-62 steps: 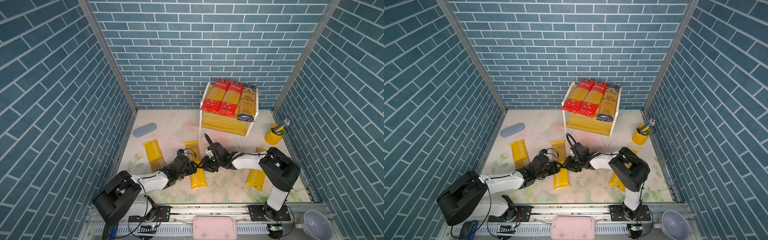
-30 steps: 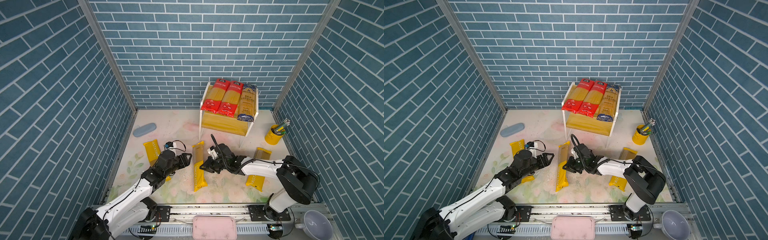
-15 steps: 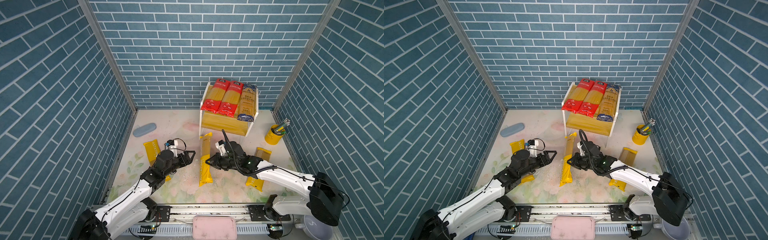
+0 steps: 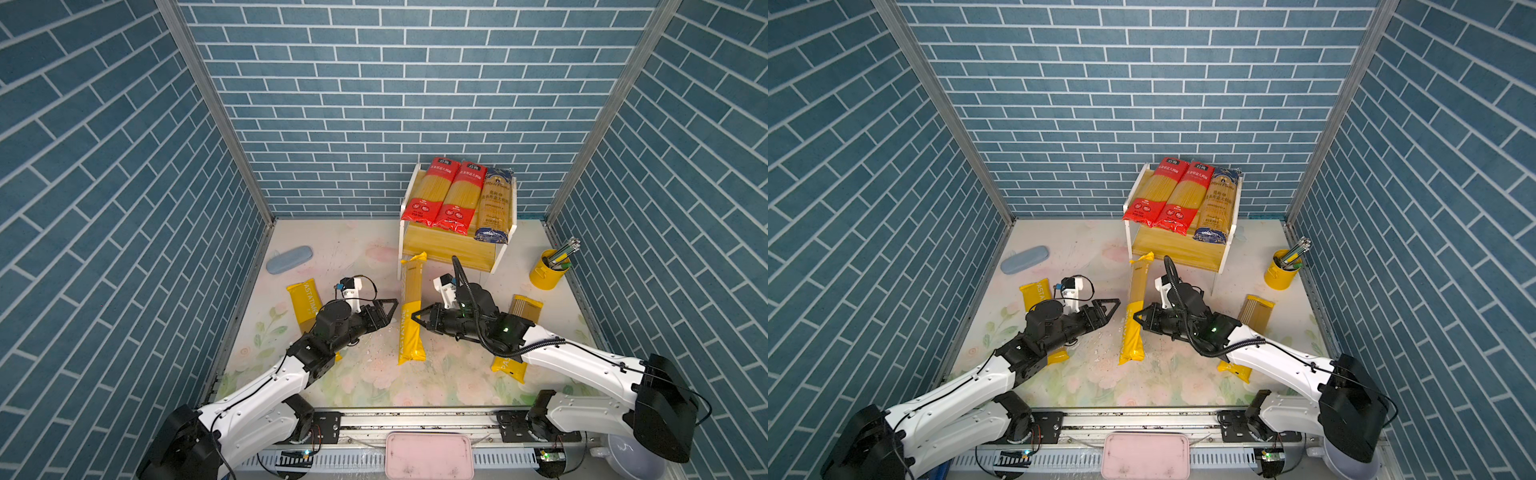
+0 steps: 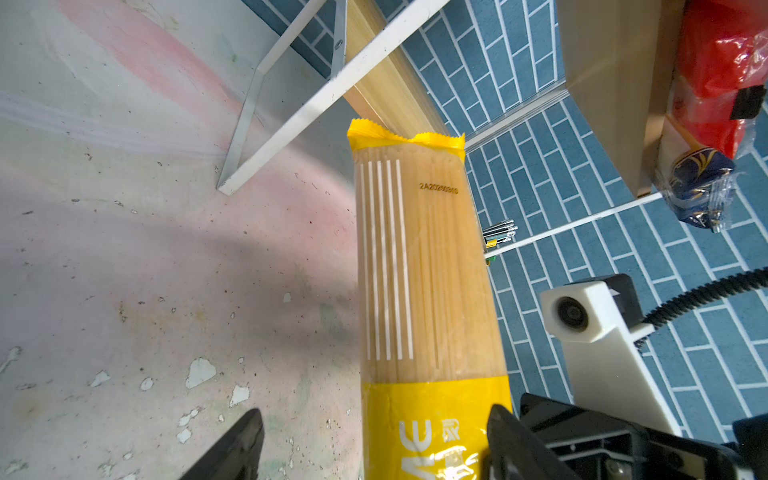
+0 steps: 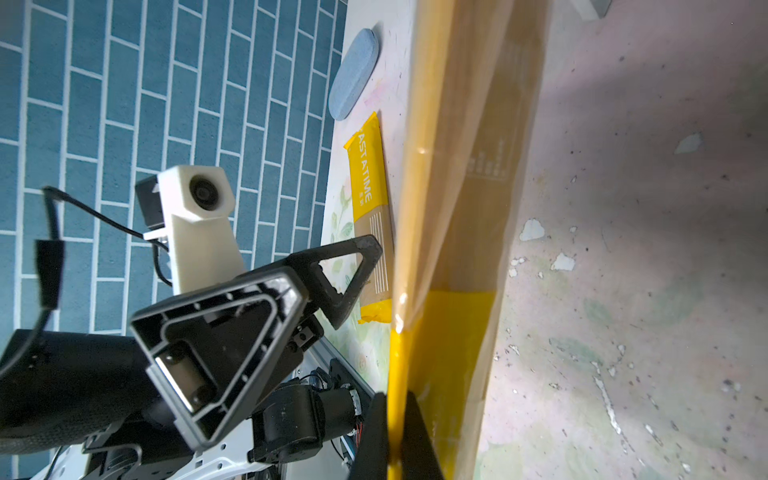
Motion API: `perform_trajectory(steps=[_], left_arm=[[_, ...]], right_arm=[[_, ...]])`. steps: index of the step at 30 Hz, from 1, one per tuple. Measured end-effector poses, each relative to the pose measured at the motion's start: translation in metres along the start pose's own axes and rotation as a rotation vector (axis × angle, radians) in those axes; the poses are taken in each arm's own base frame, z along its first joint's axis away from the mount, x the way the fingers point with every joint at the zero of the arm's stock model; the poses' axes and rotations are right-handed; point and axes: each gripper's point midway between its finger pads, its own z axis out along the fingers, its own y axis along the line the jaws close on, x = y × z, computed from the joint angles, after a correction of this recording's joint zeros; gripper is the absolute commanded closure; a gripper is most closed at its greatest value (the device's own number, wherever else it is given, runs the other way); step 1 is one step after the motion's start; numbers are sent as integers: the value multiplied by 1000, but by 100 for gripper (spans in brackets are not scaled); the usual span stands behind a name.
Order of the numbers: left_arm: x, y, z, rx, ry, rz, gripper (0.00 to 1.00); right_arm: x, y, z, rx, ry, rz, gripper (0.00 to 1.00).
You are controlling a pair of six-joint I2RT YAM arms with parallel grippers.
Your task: Place and organize the pasta boxes and bags onto the shelf
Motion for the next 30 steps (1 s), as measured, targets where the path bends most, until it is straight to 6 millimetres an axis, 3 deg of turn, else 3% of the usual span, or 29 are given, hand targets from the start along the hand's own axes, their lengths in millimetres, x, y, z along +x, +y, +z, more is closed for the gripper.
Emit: perform_trajectory(steps=[9,14,19,30], left_arm=[[-4,-4,-2,18,-21,3,15],[-5,-5,3,26,-25,4,15],[0,1,15,19,-2,-2,14],[-2,1,39,63,-12,-41,12]], right_arm=[[-22,11,-14,-33,-94,-38,100],[-50,11,-31,-41,-185,-45,100],[-84,-2,-39,-20,-283,-41,100],[-115,-47,-15,32,-344,43,100]])
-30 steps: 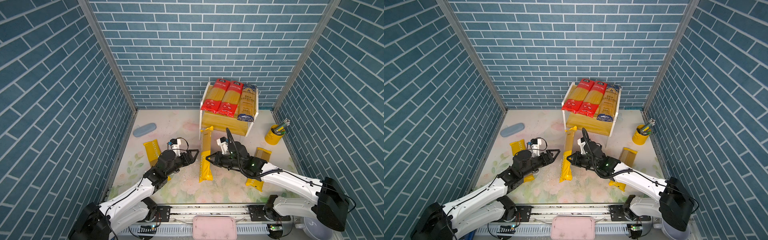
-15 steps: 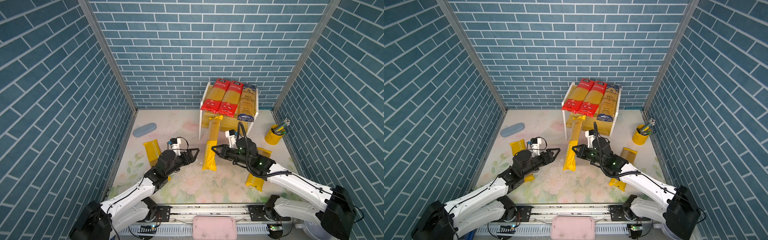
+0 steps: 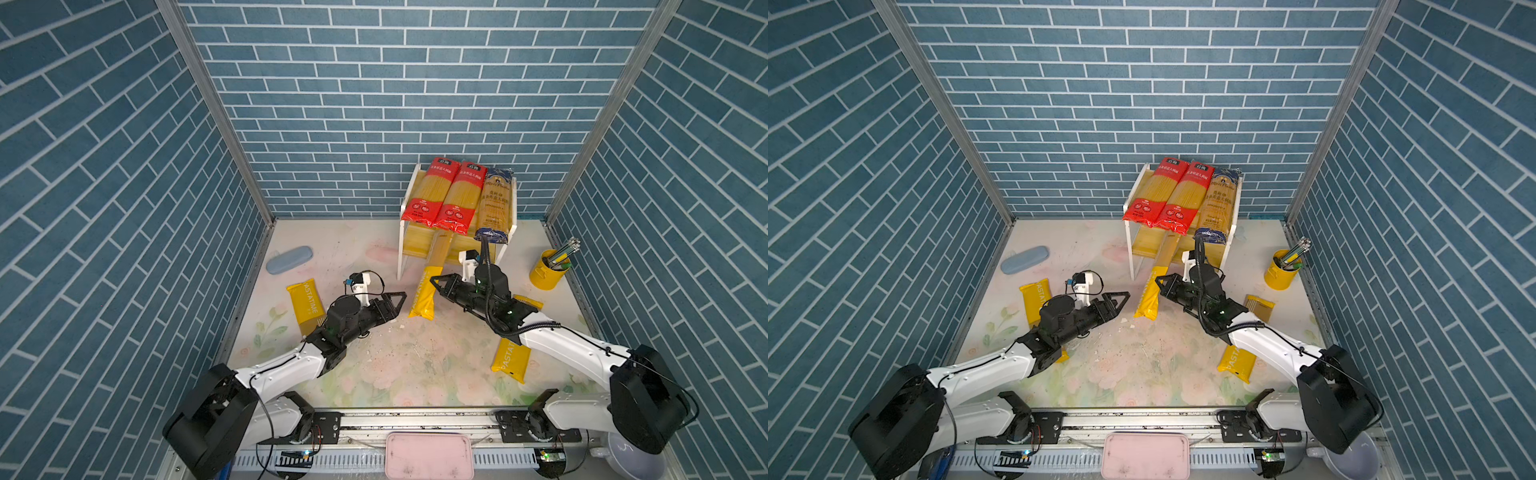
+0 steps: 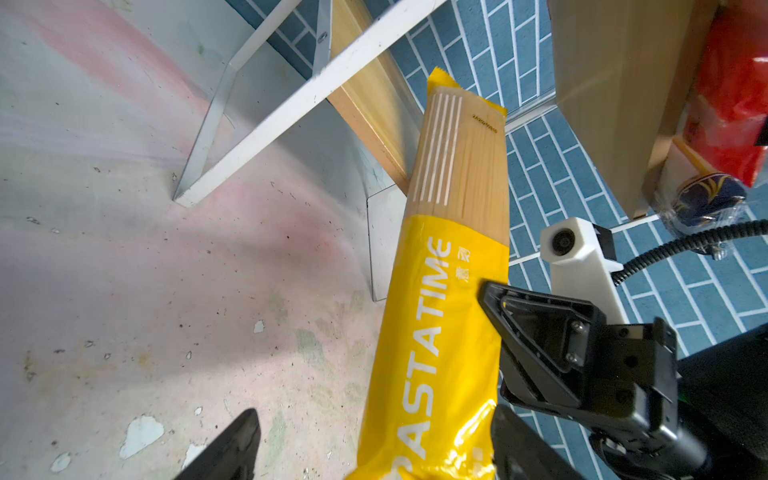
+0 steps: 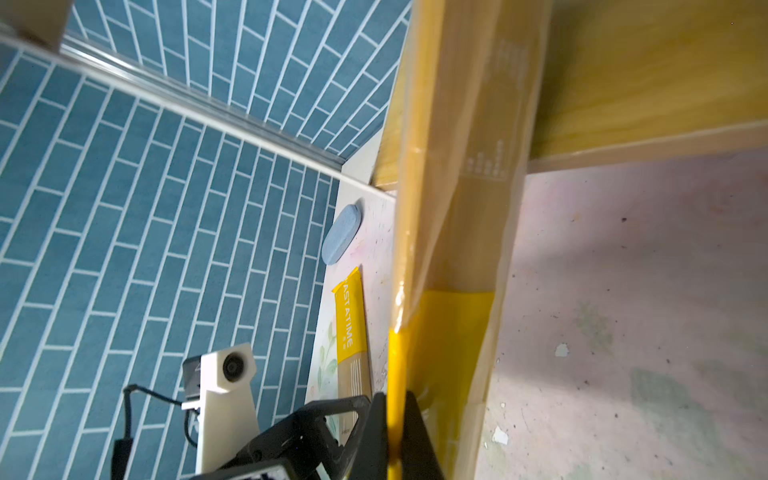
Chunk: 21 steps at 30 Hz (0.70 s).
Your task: Place and organize the pasta boxes and bags onto the shelf
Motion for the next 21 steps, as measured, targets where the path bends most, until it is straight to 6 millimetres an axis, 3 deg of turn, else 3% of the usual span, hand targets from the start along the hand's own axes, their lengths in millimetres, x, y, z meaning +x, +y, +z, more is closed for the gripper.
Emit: perform_trajectory(steps=[4,15,21], left_arm=[[5,6,8,-2,17,-12,11],[10,0,51,73,75,-49,12],[17,-22,72,136,119,-31,12]], right_arm=[[-12,-12,-3,26,-44,46,100],[-8,-43,-24,176,-16,104,100],[-8,-44,-21,192,10,116,100]])
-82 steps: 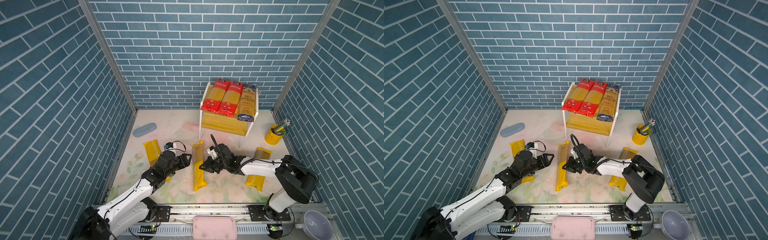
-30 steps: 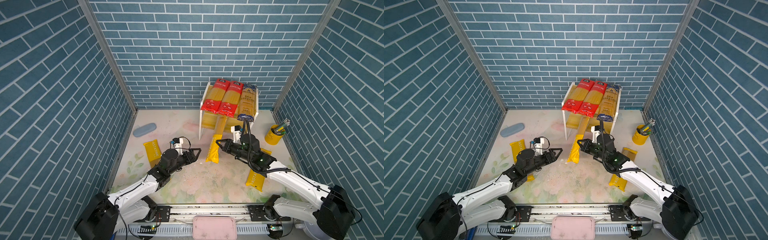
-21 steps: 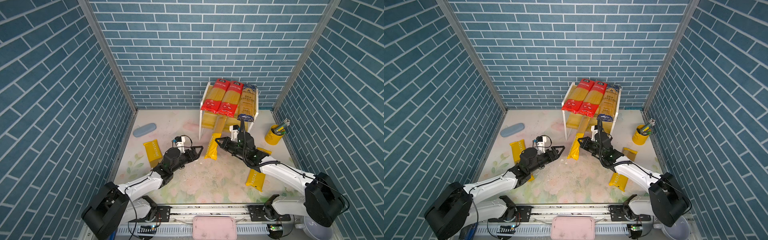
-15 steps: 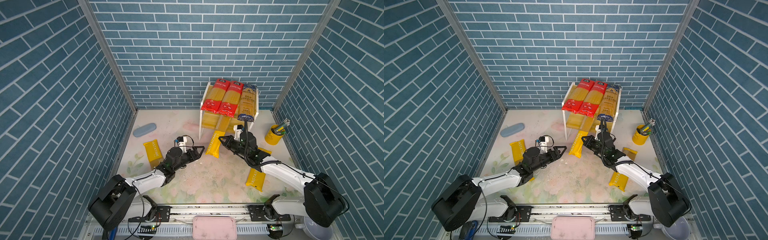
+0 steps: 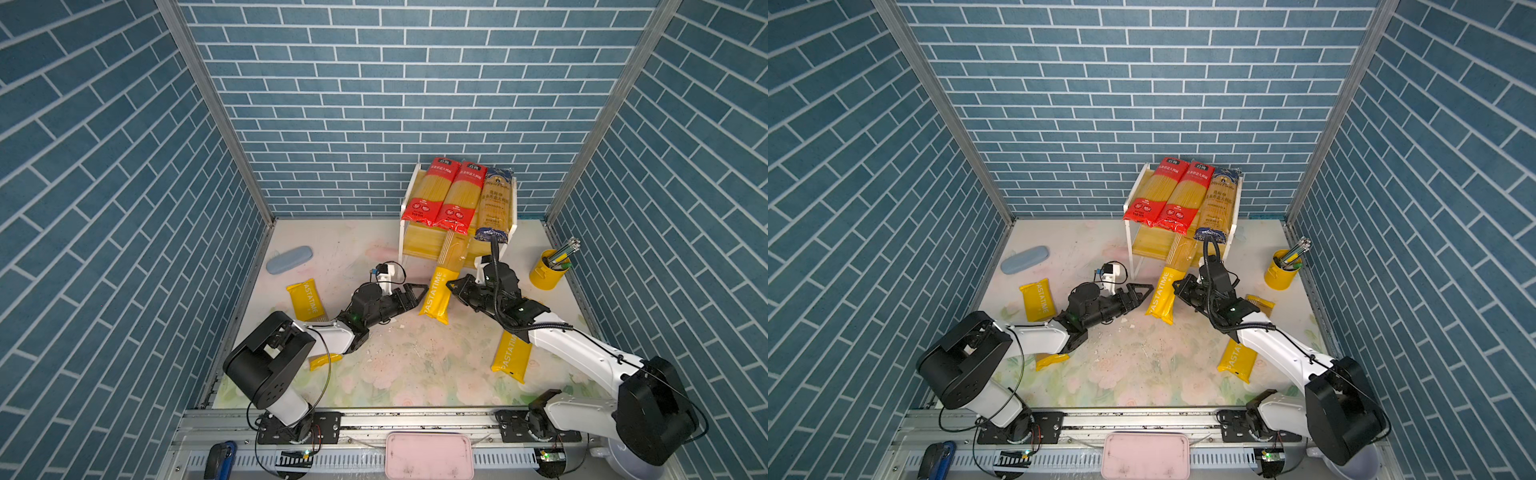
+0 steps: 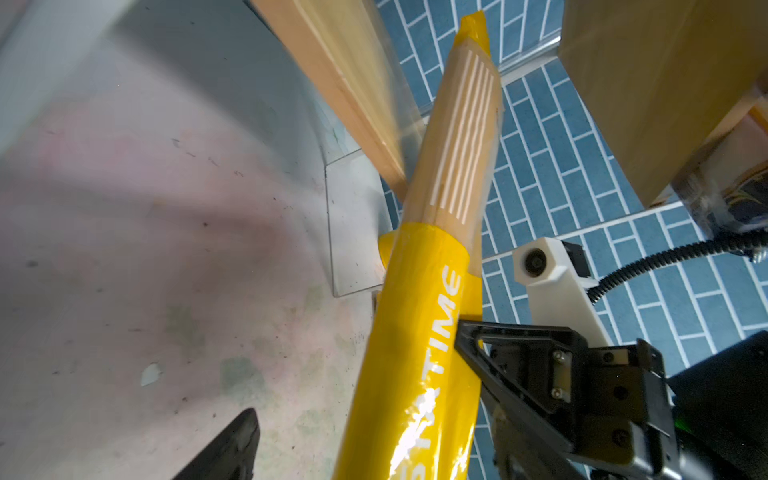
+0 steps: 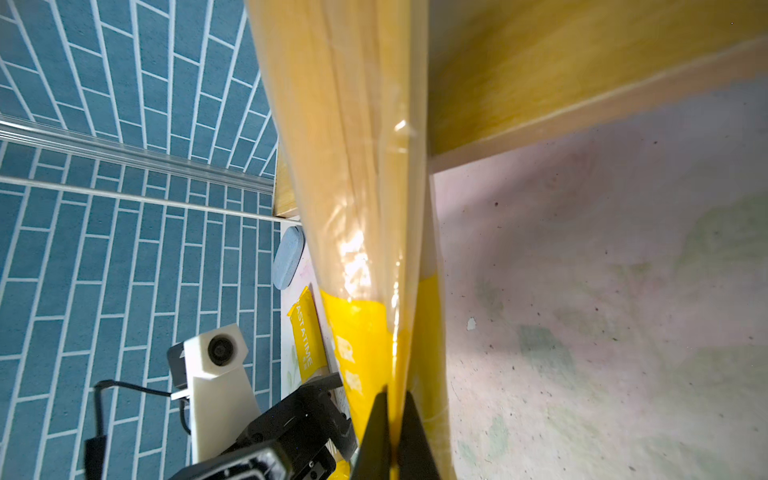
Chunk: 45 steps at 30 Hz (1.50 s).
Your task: Place and organize the pasta boxes and bags onto the shelf
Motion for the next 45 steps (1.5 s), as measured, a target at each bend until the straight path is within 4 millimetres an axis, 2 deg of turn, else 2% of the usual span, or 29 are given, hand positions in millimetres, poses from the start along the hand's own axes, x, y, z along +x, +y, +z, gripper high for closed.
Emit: perform_trajectory(steps=[4,10,13,17,21,24,29,32,37,45], left_arm=[[3,-11,12,47,23,30,13],[18,17,25,22,61,-37,16],[18,14,26,46,61,-67,21],[14,3,25,79,50,-83,33],[9,-7,20,90,36,-79,46],[5,-16,14,92,28,-68,53],[-2,-21,7,64,6,-65,57],[-8,-23,4,23,3,-50,63],[-24,-30,3,-29,-18,-25,70],[-37,-22,2,-83,-55,-25,74]], right_arm=[[0,3,4,-7,17,3,100],[-1,9,8,-29,30,20,100],[-2,11,11,-45,35,31,100],[-4,19,17,-68,44,48,100],[-7,26,20,-98,40,56,79],[-10,29,20,-110,33,65,73],[-8,31,19,-114,36,62,70],[-5,35,17,-123,39,55,68],[-4,44,11,-142,29,39,63],[9,48,13,-138,32,14,63]])
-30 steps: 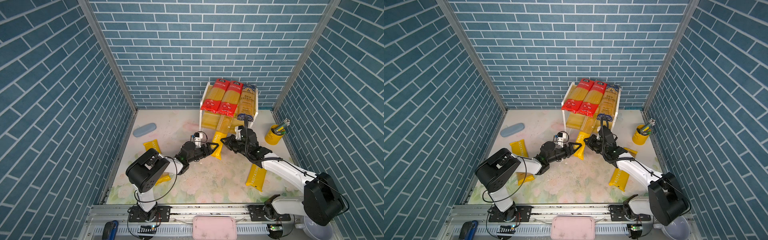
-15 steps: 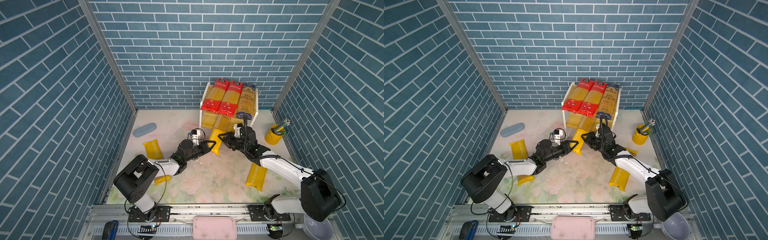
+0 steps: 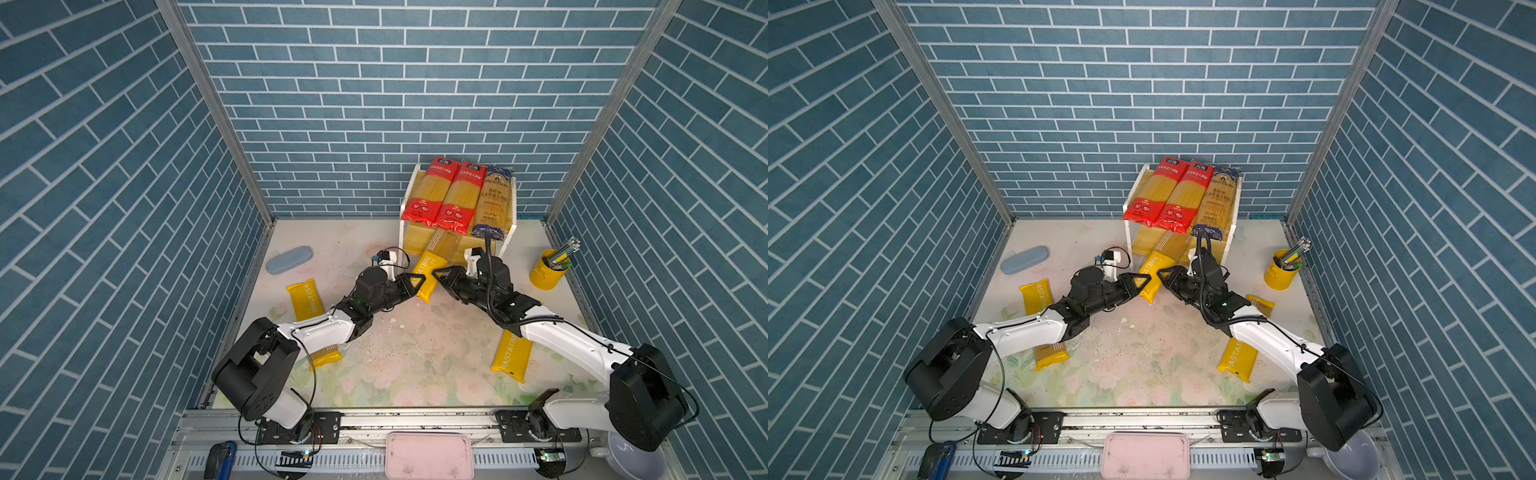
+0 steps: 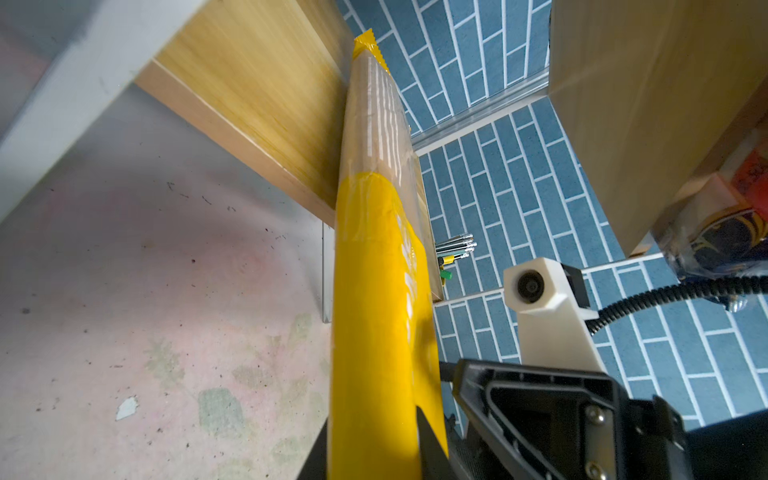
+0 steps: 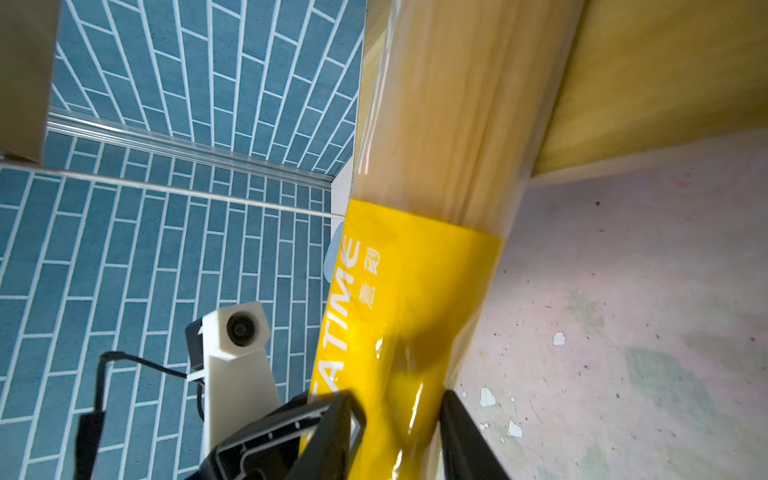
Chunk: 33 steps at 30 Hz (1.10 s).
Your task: Place and organize the pasta boxes and bags onto the shelf
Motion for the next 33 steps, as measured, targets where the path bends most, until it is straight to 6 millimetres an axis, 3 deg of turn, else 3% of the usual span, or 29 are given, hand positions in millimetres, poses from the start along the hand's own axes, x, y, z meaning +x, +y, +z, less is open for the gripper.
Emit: perform_trajectory(steps=[6,11,19,33], left_arm=[[-24,2,6,-27,-59,-9,77],[-40,8,20,-45,-115,-30,77],[-59,17,26,-83,-219,-62,77],[-75,24,41,-87,-265,-96,72]], right_arm=[[11,1,1,-3,21,-11,63],[23,-12,-3,20,38,-16,63],[44,-33,-19,48,45,-24,63],[48,-41,-20,65,43,-15,64]])
